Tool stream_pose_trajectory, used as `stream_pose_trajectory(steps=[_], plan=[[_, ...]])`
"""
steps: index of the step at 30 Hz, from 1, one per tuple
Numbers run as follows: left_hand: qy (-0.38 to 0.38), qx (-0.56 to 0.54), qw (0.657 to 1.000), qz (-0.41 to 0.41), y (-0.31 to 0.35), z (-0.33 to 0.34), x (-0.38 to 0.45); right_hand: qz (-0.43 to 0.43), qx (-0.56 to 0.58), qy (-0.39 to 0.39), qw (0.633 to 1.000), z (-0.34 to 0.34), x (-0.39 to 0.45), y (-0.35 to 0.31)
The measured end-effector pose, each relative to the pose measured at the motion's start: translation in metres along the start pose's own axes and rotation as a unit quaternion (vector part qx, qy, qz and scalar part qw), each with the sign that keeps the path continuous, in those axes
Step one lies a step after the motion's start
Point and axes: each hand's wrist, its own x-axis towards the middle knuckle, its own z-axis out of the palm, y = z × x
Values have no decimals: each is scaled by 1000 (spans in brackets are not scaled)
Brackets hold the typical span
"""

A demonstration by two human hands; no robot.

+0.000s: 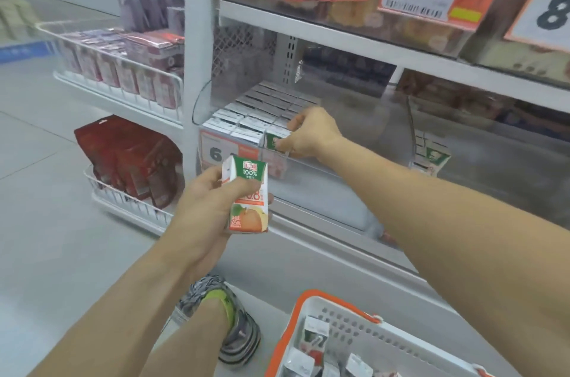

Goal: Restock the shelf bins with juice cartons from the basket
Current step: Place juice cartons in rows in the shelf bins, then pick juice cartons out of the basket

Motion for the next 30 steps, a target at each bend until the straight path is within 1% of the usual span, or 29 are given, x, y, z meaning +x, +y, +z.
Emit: stream_pose_trajectory(steps=[3,5,6,7,8,9,10,11,12,13,16,18,20,22,24,26,27,28,30], plan=[[-33,-22,999,-19,-2,7,-1,-8,-62,-2,998,-7,-8,2],[-60,-30,997,-27,-2,15,-4,-60,-77,45,994,-22,-24,5],[-71,-26,997,-26,-2,20,-7,-98,-62,69,991,-32,-39,6],[-79,-21,996,-22,-3,27,-9,-135,-35,64,988,-44,-57,6],[-91,-14,996,-17,-3,33,-10,-155,-1,21,988,-57,-76,10],[-110,-8,994,-13,-4,41,-11,-155,33,-54,986,-71,-96,15],[-136,4,991,-12,-5,49,-12,-139,54,-142,979,-84,-113,23],[-165,27,986,-11,-6,58,-14,-117,64,-213,968,-96,-131,31],[-190,61,980,-9,-8,68,-17,-103,67,-248,961,-106,-144,41],[-212,102,972,-3,-11,78,-20,-99,77,-250,960,-114,-156,51],[-258,196,946,35,-20,107,-26,-103,158,-179,966,-137,-182,84],[-272,243,926,102,-24,124,-29,-118,221,-138,958,-154,-196,104],[-234,327,892,207,-26,138,-28,-133,263,-62,954,-173,-206,123],[-162,379,865,287,-32,150,-20,-127,270,37,954,-194,-206,136],[-129,436,834,314,-43,162,-9,-109,212,114,964,-210,-191,148],[-117,500,794,326,-61,174,1,-81,105,157,979,-217,-161,164],[-101,516,785,329,-69,178,3,-56,48,167,983,-216,-141,172],[-76,519,783,333,-75,181,5,-27,6,167,986,-213,-119,180],[-38,510,788,344,-84,184,8,38,-34,131,990,-202,-76,194]])
